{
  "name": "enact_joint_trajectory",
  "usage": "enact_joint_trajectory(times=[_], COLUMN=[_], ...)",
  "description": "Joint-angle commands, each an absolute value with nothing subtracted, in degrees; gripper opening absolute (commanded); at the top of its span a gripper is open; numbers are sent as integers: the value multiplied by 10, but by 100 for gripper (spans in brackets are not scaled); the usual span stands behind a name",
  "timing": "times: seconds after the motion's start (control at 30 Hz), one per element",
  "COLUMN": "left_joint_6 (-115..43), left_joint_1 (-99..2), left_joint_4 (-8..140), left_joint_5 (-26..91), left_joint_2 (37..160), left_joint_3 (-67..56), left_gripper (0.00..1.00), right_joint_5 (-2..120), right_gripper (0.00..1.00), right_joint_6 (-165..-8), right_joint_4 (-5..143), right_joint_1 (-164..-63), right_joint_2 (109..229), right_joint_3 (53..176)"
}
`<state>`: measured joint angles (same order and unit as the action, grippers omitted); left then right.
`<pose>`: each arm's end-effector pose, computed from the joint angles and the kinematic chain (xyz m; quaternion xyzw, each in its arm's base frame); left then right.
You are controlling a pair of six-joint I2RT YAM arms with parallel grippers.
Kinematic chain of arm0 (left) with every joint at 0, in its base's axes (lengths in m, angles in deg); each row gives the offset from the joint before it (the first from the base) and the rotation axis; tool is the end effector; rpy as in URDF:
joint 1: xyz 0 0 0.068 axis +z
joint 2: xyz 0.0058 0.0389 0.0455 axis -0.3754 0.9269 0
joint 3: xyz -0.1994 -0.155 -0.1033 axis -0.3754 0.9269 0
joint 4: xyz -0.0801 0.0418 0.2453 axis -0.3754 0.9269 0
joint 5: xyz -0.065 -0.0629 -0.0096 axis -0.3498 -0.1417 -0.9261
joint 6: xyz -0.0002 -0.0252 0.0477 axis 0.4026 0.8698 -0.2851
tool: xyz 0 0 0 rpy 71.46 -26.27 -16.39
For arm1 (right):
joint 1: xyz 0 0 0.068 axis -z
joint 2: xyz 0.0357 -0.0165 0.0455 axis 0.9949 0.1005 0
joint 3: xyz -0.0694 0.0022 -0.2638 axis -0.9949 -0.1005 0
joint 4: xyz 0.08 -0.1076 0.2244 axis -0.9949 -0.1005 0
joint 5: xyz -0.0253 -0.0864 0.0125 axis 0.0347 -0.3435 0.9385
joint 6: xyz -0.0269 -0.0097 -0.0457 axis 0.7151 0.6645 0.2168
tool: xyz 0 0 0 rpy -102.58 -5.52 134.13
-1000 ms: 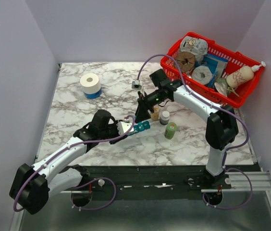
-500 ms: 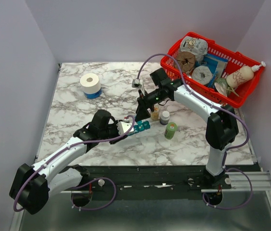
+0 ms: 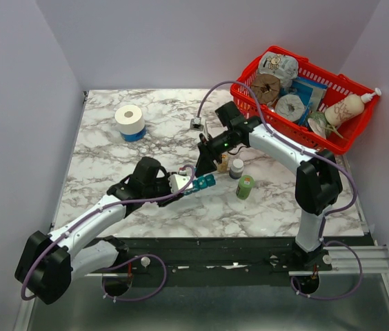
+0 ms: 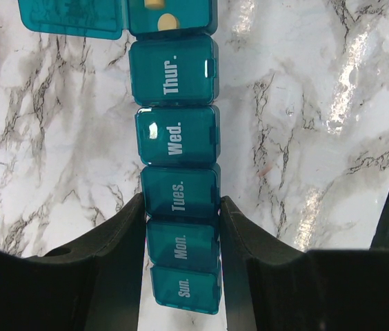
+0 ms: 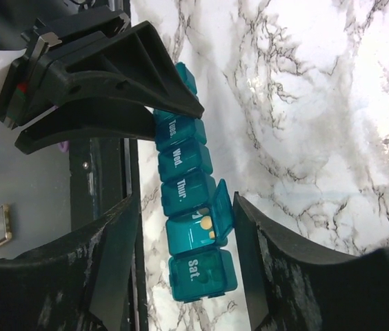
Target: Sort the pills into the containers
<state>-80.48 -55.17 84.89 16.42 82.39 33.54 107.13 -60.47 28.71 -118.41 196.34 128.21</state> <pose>0.1674 -0.1268 0.2135 0.5594 0.7052 -0.1953 0.3894 0.3158 0.2500 0.2598 -0.4927 0.7059 0.4795 0.1703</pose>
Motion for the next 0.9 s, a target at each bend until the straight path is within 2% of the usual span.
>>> enact_joint_trajectory(times=[0.0,0.1,0.43,0.67,0.87], left_joint_6=[-802,-798,-785,-782,-770], left_joint_1=[-550,-547,-532,-529,-530], left_joint_4=[827,827,816,809,793], left_joint_5=[165,168,183,200,231], left_joint_2=[836,846,861,870,896], left_joint_3=[315,312,303,307,304], left_gripper=[0,0,0,0,0], right_joint_5=[1108,1118,1128,1093,1038], right_gripper=[63,58,52,50,43], right_joint_6=[-595,-590,-582,-600,-611], right_joint_4=[282,276,245,257,275], right_joint_1=[-1187,-1187,-1189,-1188,-1194], right_joint_2=[1943,1934,1966,2000,2042], right_joint_3=[1275,1273,1261,1274,1293])
